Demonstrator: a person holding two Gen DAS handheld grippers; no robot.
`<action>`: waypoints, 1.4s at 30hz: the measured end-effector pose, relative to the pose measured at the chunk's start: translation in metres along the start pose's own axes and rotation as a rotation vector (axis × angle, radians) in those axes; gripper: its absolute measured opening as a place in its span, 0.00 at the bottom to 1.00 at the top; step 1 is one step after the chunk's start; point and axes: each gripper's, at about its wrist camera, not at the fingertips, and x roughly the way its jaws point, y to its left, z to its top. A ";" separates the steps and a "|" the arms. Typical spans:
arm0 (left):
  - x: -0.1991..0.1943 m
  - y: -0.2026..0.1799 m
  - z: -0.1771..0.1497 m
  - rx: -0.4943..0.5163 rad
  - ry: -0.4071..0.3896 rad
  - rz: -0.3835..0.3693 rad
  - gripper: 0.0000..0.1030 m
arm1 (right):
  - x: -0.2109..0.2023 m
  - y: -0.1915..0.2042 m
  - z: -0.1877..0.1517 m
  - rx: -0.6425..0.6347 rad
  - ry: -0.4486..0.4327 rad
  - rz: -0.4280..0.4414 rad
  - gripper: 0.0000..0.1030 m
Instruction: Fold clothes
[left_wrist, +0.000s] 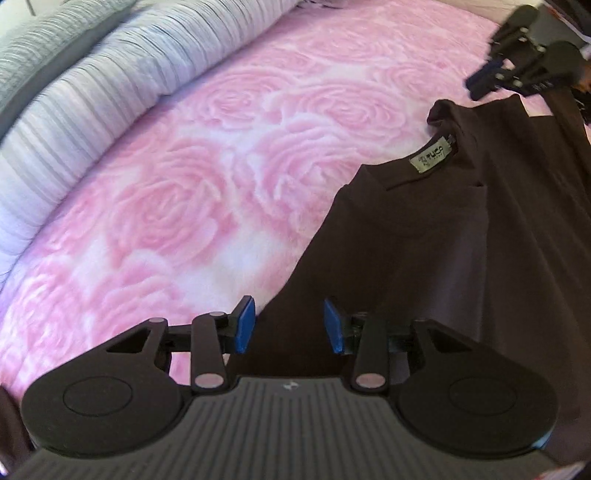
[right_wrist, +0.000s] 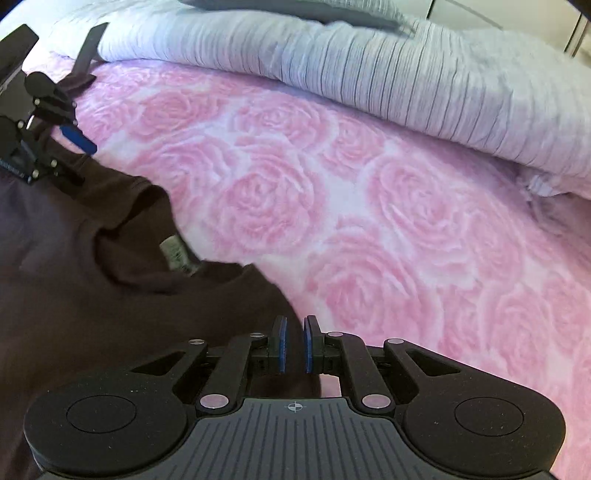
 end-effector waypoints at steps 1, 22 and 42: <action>0.005 0.002 0.001 0.008 0.010 -0.016 0.36 | 0.006 -0.004 0.005 0.019 0.043 0.026 0.07; -0.003 0.012 -0.002 0.071 -0.030 -0.090 0.02 | 0.039 0.006 0.013 -0.091 0.113 0.156 0.04; -0.023 0.098 -0.019 -0.293 -0.104 0.172 0.18 | 0.038 -0.014 0.078 -0.020 -0.092 -0.069 0.06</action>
